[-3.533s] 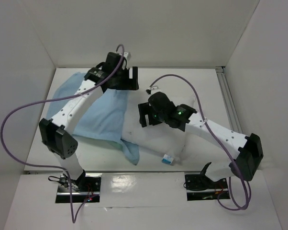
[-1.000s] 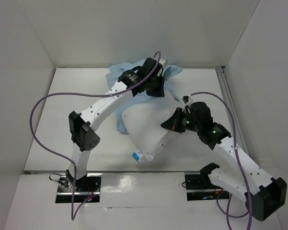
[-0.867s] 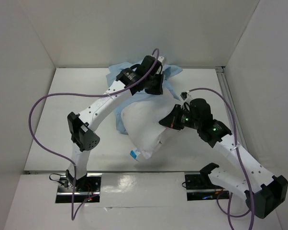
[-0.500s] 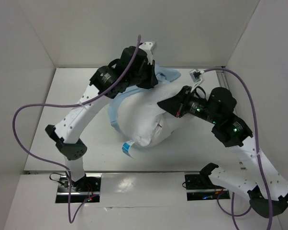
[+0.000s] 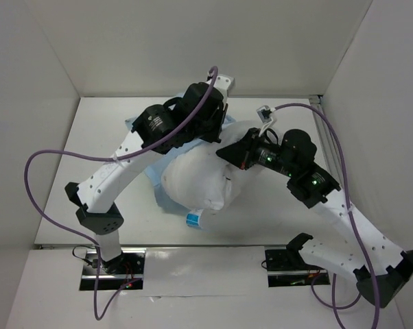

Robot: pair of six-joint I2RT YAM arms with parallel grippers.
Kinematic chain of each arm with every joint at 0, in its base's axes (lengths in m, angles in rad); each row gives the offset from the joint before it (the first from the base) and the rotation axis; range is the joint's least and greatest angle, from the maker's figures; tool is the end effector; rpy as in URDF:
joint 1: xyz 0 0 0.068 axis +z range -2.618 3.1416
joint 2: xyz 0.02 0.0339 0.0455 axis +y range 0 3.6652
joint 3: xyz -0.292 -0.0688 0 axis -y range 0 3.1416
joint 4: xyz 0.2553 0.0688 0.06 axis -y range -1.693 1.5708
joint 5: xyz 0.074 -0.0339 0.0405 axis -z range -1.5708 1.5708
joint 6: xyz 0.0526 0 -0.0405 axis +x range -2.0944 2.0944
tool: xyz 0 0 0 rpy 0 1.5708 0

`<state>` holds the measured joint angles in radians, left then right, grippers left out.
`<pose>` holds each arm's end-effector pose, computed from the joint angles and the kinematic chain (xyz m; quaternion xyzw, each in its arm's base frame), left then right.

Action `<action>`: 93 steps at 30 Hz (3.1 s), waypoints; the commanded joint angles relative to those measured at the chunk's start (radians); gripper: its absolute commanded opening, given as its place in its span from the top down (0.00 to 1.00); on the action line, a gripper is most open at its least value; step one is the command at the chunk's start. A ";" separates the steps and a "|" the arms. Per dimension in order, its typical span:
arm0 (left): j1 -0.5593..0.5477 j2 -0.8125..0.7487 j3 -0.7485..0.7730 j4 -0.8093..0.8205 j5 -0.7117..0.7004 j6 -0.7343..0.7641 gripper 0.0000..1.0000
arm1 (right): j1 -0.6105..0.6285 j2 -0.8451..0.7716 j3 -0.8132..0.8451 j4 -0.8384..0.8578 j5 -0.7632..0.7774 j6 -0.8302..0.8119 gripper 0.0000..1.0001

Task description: Put the pillow into the pillowcase

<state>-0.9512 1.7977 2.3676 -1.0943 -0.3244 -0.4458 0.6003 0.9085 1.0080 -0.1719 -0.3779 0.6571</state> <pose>0.2317 -0.2959 0.5243 0.1356 0.8479 -0.2100 0.4676 0.1632 0.1353 0.4199 -0.1074 0.7225 0.5046 0.4601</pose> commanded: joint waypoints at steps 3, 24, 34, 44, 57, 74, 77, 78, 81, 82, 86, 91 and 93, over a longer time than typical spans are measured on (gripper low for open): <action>-0.086 -0.113 0.145 0.320 0.122 0.025 1.00 | -0.005 0.132 0.141 0.239 0.122 -0.076 1.00; 0.284 -0.194 -0.422 0.191 0.122 -0.086 0.01 | 0.004 -0.077 0.006 -0.463 0.589 -0.088 0.06; 0.528 -0.688 -1.350 0.531 0.199 -0.333 0.04 | 0.110 0.325 0.455 -0.626 0.657 -0.307 0.04; 0.489 -0.816 -1.817 0.856 0.174 -0.427 0.00 | 0.386 0.730 0.701 -0.715 0.864 -0.450 0.00; 0.508 -0.483 -1.813 1.117 0.327 -0.447 1.00 | 0.283 1.027 0.748 -0.652 0.687 -0.488 0.37; 0.471 -0.317 -1.025 1.316 1.153 -0.421 1.00 | 0.035 0.818 1.163 -0.336 0.748 -0.392 1.00; 0.492 -0.327 -1.149 1.487 1.211 -0.528 1.00 | 0.070 0.805 0.956 -0.360 0.738 -0.344 1.00; 0.493 -0.327 -1.247 1.531 1.220 -0.556 1.00 | 0.070 0.796 0.878 -0.360 0.738 -0.323 1.00; 0.503 -0.327 -1.392 1.740 1.246 -0.678 1.00 | 0.082 0.735 0.536 -0.261 0.663 -0.232 1.00; 0.503 -0.327 -1.460 1.787 1.257 -0.732 1.00 | 0.082 0.725 0.417 -0.211 0.643 -0.191 1.00; 0.479 -0.327 -1.480 1.869 1.282 -0.766 1.00 | 0.049 0.737 0.371 -0.170 0.588 -0.163 1.00; 0.424 -0.295 -1.207 1.883 1.332 -0.795 1.00 | -0.065 0.800 0.722 -0.251 0.597 -0.232 1.00; 0.424 -0.281 -1.103 1.867 1.357 -0.807 1.00 | -0.127 0.810 0.933 -0.261 0.609 -0.244 1.00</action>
<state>-0.4820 1.5528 1.0523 0.5110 0.8734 -1.1862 0.5472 1.7309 1.6775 -0.5961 0.2474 0.4068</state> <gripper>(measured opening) 0.032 0.030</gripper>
